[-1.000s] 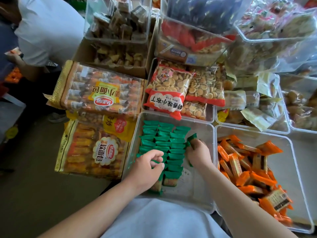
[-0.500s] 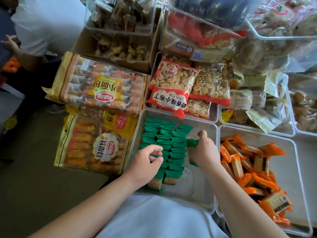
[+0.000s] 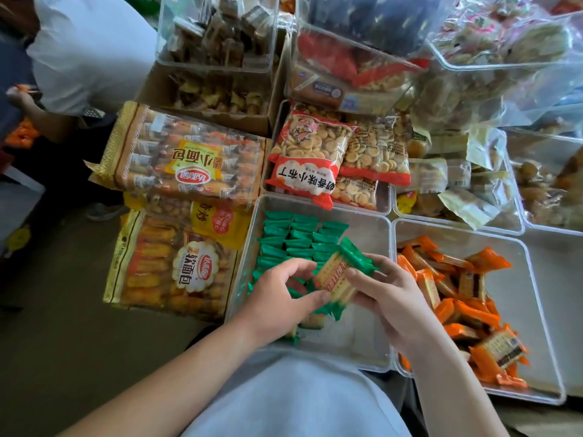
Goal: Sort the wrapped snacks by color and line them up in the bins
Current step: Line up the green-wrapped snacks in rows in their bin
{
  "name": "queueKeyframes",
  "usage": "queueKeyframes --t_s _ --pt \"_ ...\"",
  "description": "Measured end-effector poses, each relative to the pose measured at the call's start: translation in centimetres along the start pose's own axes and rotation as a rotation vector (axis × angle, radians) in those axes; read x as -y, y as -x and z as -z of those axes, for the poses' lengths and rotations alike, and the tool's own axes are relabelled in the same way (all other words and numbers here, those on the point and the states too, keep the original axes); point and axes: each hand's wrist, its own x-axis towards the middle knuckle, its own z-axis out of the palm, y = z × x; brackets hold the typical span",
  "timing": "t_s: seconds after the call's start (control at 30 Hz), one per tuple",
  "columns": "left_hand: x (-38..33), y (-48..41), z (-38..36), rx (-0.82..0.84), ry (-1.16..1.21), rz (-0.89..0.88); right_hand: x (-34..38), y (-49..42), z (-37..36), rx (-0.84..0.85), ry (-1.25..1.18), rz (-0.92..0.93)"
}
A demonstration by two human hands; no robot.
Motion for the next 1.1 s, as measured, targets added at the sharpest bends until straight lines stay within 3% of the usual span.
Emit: queueKeyframes --t_s 0.2,0.4,0.8,0.97,1.1 --pt "0.3 0.9 0.3 0.016 0.046 0.004 -0.7 0.5 -0.2 0.055 -0.044 0.002" --pt "1.3 1.3 2.2 -0.211 0.076 0.063 -1.2 0.2 0.5 -0.015 -0.054 -0.011" --pt "1.5 1.8 2.4 -0.223 0.133 0.102 -1.9 0.3 0.3 -0.152 -0.009 0.035" --pt "2.3 1.6 2.7 -0.186 -0.008 0.045 -2.8 0.5 0.0 -0.215 0.096 0.043" --pt "3.4 1.2 1.9 -0.035 -0.158 0.019 -3.1 0.7 1.1 -0.351 0.142 0.057"
